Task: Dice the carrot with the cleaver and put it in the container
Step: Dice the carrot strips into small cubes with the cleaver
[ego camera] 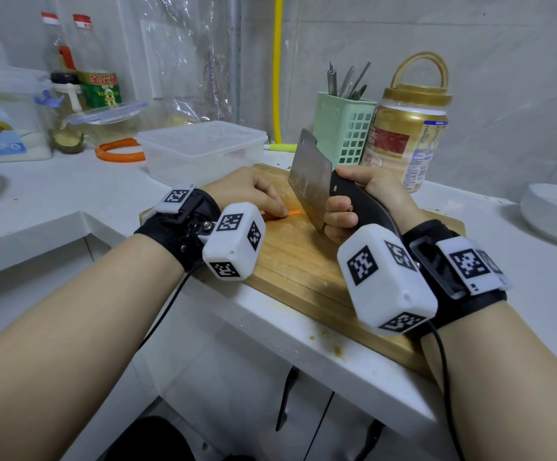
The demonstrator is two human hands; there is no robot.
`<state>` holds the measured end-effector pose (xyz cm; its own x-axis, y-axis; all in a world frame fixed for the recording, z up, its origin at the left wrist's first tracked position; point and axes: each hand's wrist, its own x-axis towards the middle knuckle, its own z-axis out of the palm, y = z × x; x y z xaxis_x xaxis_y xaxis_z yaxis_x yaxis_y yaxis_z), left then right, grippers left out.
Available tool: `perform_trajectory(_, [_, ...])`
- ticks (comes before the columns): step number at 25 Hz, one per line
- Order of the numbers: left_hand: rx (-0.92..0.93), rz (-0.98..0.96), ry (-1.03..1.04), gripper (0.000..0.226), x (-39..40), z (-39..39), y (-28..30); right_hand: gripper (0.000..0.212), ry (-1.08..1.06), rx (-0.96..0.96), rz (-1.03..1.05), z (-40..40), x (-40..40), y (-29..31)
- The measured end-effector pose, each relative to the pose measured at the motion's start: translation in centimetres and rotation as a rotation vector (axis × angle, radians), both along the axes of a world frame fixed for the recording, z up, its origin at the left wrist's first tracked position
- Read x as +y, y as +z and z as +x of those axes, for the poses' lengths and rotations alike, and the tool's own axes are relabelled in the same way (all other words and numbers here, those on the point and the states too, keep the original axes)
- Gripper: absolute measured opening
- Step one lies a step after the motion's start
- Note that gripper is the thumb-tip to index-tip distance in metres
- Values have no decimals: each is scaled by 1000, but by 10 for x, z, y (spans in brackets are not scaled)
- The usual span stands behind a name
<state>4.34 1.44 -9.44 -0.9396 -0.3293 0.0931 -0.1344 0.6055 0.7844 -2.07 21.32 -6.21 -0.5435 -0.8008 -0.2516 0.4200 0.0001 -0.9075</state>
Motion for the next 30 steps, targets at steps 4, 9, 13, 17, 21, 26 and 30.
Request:
perform_trajectory(4, [-13,-29,16,7,1,0,1,37,-6,7,-34,3,1,0])
perform_trajectory(9, [5,-12,18,11,2,1,0,39,21,-7,-34,6,2,1])
perform_trajectory(13, [8,-9,8,12,2,1,0,38,29,2,-7,7,1,2])
perform_trajectory(17, [1,-5,8,13,2,1,1,36,38,41,42,8,-1,3])
perform_trajectory(21, [-1,17,56,12,1,0,0,34,37,66,79,9,-4,4])
perform_trajectory(26, [-15,-43,40,13,1,3,1,34,84,104,110,8,-8,5])
perform_trajectory(30, [-9,-59,12,7,0,2,0,36,61,54,78,6,-5,5])
